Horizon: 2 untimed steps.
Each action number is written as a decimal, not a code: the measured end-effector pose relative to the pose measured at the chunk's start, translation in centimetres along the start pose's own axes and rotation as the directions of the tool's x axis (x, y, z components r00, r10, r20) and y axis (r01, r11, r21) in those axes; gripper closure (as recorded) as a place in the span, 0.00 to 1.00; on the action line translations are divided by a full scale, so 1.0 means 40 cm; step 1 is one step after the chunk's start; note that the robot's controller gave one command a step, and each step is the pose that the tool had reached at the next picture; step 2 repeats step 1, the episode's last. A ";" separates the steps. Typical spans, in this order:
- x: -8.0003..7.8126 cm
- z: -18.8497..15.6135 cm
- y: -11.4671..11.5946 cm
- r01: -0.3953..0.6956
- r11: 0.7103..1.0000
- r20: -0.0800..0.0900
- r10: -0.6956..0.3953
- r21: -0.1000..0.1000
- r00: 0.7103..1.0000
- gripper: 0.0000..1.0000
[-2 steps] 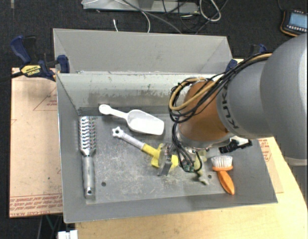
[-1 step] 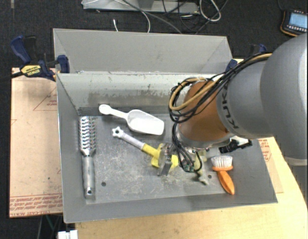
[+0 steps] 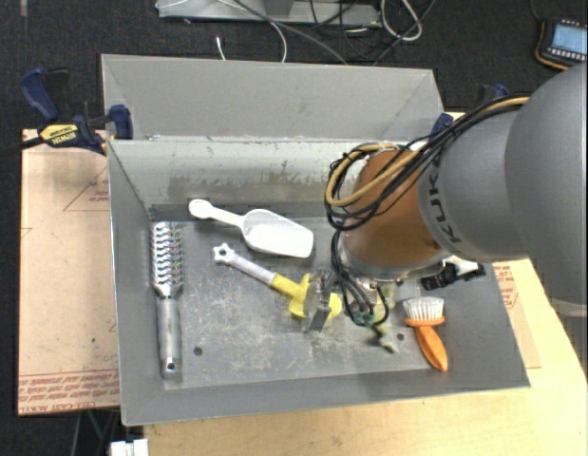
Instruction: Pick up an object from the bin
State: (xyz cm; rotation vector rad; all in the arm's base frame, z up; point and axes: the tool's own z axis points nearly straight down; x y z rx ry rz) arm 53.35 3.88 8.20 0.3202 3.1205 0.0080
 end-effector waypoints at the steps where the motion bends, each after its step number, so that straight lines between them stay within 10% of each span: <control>1: 0.001 -0.087 0.000 0.001 1.000 -0.002 -0.001 0.000 1.000 1.00; 2: 0.001 -0.087 0.000 0.001 1.000 -0.002 -0.001 0.000 1.000 1.00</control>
Offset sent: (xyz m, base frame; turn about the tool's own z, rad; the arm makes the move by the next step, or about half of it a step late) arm -0.0013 0.0001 0.0479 -0.0004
